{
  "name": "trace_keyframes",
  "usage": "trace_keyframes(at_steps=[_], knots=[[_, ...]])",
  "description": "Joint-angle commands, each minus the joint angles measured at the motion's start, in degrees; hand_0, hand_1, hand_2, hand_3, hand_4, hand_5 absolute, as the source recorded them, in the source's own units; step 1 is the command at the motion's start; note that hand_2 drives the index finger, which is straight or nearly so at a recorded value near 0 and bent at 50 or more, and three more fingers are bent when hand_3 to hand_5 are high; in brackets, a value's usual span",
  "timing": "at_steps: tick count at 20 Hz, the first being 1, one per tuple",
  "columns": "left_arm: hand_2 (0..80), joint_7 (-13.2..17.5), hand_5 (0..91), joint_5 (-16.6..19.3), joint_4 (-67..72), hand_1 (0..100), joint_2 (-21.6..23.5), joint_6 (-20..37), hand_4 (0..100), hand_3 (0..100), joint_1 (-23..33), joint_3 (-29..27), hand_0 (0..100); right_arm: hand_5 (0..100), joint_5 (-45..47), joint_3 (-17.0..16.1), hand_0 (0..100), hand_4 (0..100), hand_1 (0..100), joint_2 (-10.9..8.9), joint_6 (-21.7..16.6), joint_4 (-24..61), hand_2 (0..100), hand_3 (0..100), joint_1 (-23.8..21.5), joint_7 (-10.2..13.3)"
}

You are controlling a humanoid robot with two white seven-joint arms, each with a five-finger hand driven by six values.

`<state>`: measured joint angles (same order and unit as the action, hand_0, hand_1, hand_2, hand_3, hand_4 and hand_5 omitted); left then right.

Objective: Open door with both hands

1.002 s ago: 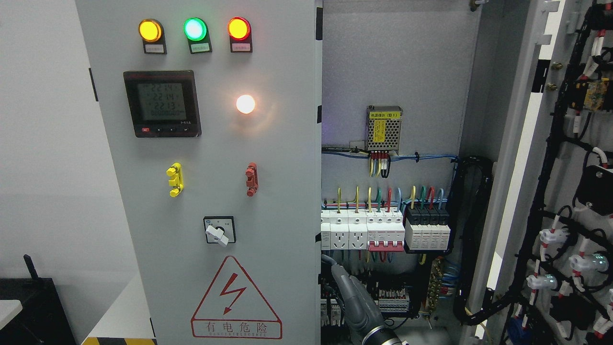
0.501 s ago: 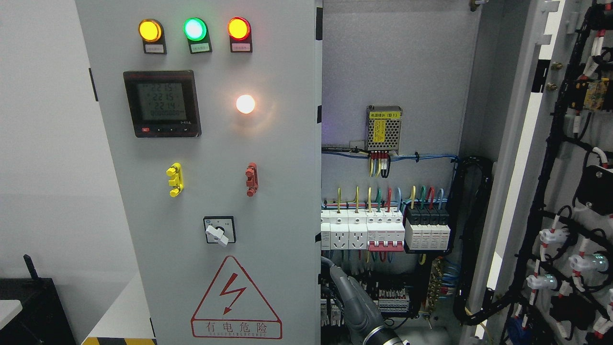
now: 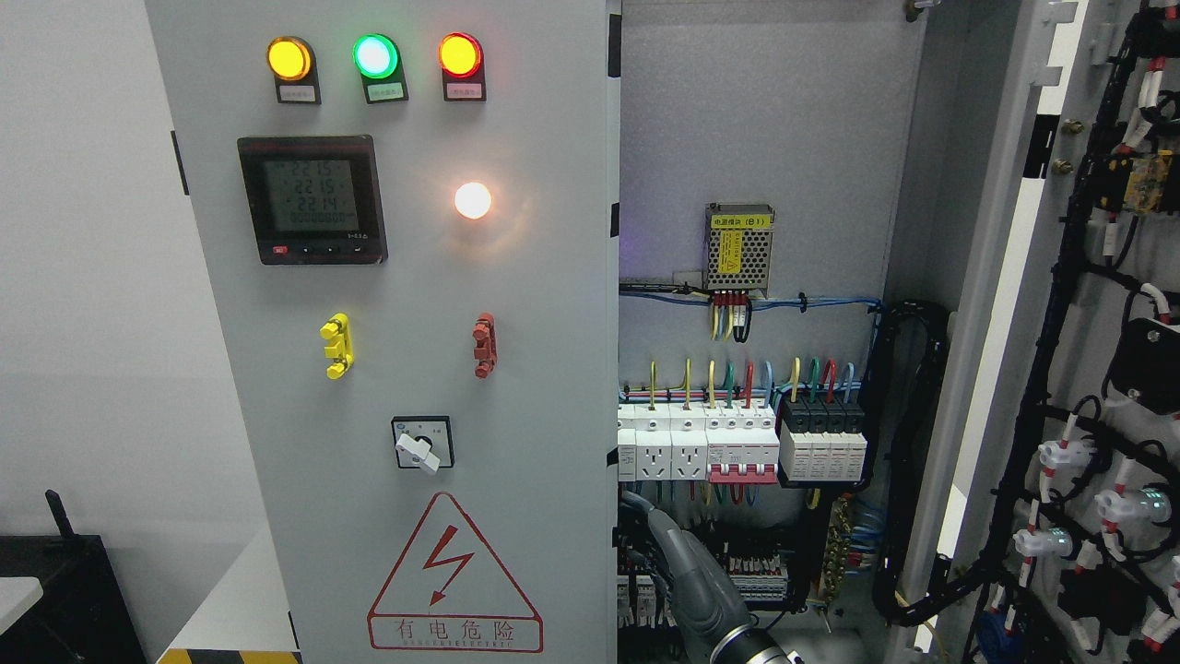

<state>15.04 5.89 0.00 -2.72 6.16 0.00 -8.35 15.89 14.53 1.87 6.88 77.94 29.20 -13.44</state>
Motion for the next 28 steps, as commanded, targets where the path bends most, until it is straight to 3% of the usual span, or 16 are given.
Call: trace_keyframes(at_steps=[1, 12, 28], knots=[[0.0, 0.0, 0.0, 0.0, 1.0, 0, 0.0, 0.0, 0, 0, 0.6, 0.0, 0, 0, 0.9, -0.1, 38, 0, 0, -0.20, 0.1, -0.9, 0, 0, 0.6, -1.3], [0.0, 0.0, 0.0, 0.0, 1.0, 0, 0.0, 0.0, 0, 0, 0.6, 0.0, 0, 0, 0.9, -0.1, 38, 0, 0, -0.20, 0.1, -1.4, 0, 0, 1.1, -4.5], [0.0, 0.0, 0.0, 0.0, 1.0, 0, 0.0, 0.0, 0, 0, 0.6, 0.0, 0, 0, 1.0, -0.1, 38, 0, 0, -0.02, 0.1, -3.3, 0, 0, 2.5, -5.8]])
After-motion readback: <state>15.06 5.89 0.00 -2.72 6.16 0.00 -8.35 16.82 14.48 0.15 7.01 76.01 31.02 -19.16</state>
